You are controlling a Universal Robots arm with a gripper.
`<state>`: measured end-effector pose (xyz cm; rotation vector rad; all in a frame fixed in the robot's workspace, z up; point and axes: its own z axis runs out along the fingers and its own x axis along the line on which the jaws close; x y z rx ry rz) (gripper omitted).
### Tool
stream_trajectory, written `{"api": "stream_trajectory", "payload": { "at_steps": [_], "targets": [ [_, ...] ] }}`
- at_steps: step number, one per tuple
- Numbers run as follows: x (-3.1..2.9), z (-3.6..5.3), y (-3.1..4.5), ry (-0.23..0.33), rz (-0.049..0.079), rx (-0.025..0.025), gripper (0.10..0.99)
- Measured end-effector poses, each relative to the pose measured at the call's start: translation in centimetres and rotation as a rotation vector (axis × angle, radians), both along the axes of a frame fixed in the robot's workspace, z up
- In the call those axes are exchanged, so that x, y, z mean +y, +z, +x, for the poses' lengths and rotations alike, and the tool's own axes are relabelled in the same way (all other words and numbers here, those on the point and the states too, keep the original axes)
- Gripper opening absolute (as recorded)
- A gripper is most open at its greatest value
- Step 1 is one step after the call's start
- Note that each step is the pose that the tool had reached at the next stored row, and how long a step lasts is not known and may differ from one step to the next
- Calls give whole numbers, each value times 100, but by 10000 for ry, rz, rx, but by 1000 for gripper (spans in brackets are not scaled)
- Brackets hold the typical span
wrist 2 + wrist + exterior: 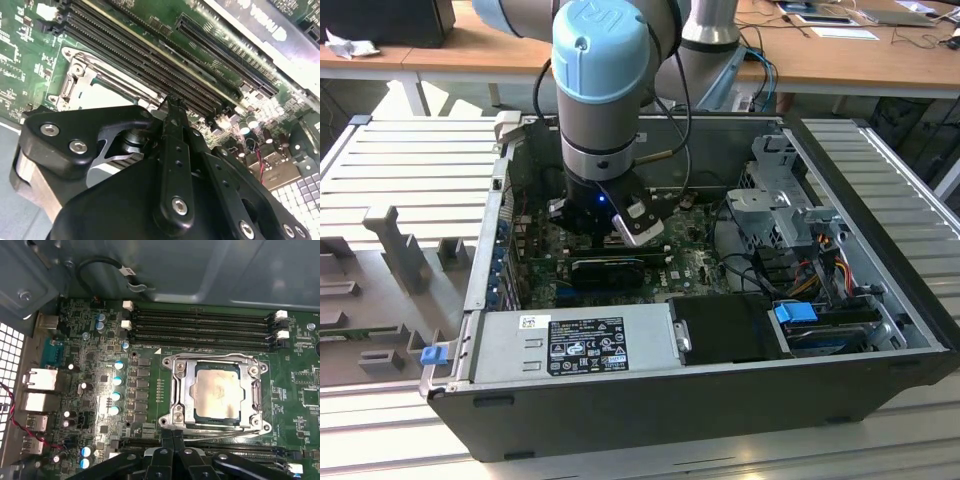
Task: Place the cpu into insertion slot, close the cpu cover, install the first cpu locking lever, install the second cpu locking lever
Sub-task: 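Install the second cpu locking lever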
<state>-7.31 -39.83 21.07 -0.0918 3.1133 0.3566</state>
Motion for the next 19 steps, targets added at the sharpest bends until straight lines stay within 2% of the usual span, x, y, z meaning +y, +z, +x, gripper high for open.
{"api": "stream_trajectory", "payload": {
  "at_steps": [8,11,12,14,16,19],
  "targets": [
    [-1,-24,-102,2,382,2,106],
    [-1,-23,-124,1,722,0,106],
    [0,-24,-131,0,795,0,106],
    [2,-24,-163,-1,875,-2,106],
    [-1,-24,-169,0,883,1,106],
    [0,-23,-119,0,895,-2,106]
  ]
}}
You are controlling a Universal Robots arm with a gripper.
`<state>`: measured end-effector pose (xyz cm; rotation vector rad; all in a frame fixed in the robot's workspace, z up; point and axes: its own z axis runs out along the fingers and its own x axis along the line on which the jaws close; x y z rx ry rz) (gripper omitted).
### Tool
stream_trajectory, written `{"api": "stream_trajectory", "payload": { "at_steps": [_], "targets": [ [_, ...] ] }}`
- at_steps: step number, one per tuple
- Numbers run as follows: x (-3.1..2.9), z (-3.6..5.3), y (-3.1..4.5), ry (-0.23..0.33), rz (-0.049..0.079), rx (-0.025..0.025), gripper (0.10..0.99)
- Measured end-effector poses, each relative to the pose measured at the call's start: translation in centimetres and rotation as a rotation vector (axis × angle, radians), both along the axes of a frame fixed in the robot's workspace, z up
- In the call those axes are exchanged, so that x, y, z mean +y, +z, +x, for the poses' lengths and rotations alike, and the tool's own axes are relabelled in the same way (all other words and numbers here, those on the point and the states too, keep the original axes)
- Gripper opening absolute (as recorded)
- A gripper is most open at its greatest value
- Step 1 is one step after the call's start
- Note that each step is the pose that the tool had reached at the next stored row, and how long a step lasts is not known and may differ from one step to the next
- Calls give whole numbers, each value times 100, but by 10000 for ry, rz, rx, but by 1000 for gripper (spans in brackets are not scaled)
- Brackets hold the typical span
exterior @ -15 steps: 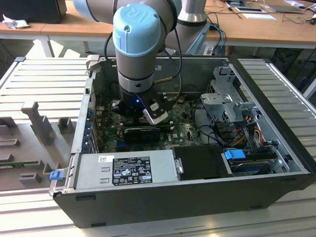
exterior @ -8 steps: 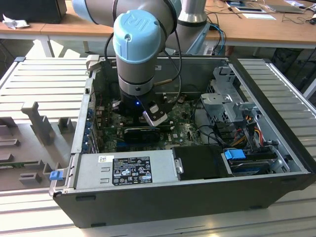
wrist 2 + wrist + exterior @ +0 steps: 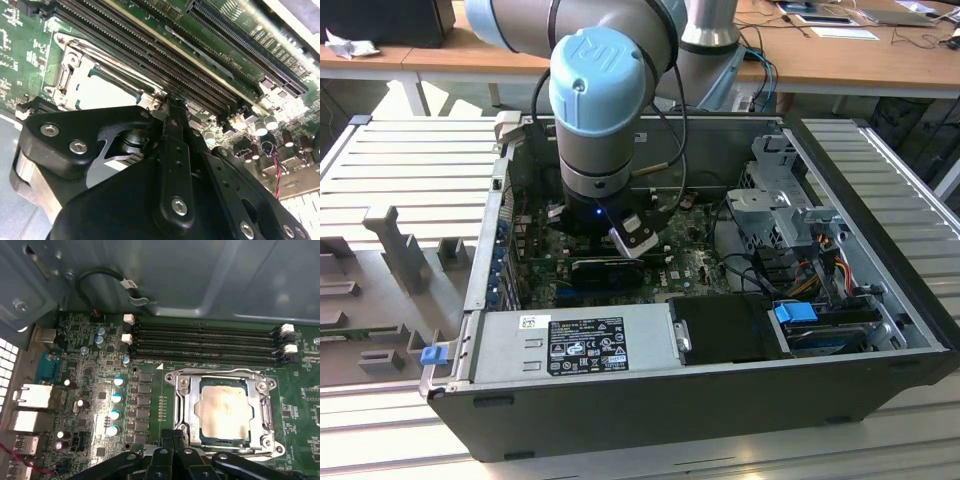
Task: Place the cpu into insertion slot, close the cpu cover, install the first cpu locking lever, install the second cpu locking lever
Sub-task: 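Install the second cpu locking lever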
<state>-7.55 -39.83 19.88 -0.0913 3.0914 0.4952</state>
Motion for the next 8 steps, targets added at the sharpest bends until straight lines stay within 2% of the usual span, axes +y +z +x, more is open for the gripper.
{"api": "stream_trajectory", "payload": {
  "at_steps": [6,8],
  "targets": [
    [0,0,167,0,-9,3,106],
    [0,0,176,0,-6,1,106]
  ]
}}
